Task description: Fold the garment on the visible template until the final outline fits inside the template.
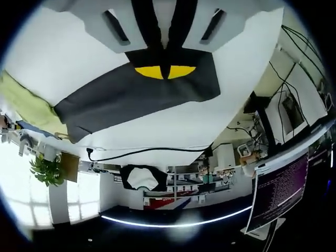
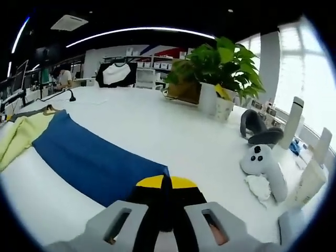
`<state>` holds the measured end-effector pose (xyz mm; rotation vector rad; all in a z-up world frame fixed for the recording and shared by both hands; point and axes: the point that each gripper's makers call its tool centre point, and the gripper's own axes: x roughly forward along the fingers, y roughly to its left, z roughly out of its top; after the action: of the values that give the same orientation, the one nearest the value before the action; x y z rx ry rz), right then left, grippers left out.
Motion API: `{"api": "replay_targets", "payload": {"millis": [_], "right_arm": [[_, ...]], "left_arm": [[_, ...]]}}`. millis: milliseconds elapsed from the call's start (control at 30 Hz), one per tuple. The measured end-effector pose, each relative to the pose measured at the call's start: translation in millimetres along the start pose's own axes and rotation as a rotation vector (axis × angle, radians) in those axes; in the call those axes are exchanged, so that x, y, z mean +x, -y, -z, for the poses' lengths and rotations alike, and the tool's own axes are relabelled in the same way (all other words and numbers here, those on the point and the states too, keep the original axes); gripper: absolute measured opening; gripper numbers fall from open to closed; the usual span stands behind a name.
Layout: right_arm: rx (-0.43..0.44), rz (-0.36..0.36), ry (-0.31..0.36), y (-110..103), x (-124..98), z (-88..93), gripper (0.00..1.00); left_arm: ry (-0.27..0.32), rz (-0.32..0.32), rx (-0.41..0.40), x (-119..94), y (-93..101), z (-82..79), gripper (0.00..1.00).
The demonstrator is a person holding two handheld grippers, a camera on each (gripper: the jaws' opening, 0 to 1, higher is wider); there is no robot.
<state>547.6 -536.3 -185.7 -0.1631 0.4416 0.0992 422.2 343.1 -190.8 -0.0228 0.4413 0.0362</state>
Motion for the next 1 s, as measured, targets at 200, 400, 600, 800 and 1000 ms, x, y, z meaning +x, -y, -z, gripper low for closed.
{"api": "replay_targets", "payload": {"millis": [200,400,600,800,1000], "right_arm": [[0.012,0.029,0.013,6.9,-5.2,5.0,0.0],[-0.01,0.049,0.01,14.6,-6.6,7.3,0.0],[-0.099,0.148,-0.03,31.3,-8.4,11.1,0.0],[-0.054,0.168,0.01,40.8,-19.7,15.5,0.0],[-0.01,0.088,0.108,29.3,-28.3,-1.3,0.0]], "left_arm": [[0.002,0.001,0.006,-3.8,1.7,2.4,0.01],[0.008,-0.004,0.022,-3.7,1.4,2.6,0.01],[0.004,-0.012,0.079,-4.3,3.9,3.2,0.01],[0.011,-0.003,0.043,-2.5,2.0,2.0,0.01],[0.02,0.009,-0.111,-2.2,1.9,1.2,0.01]]}}
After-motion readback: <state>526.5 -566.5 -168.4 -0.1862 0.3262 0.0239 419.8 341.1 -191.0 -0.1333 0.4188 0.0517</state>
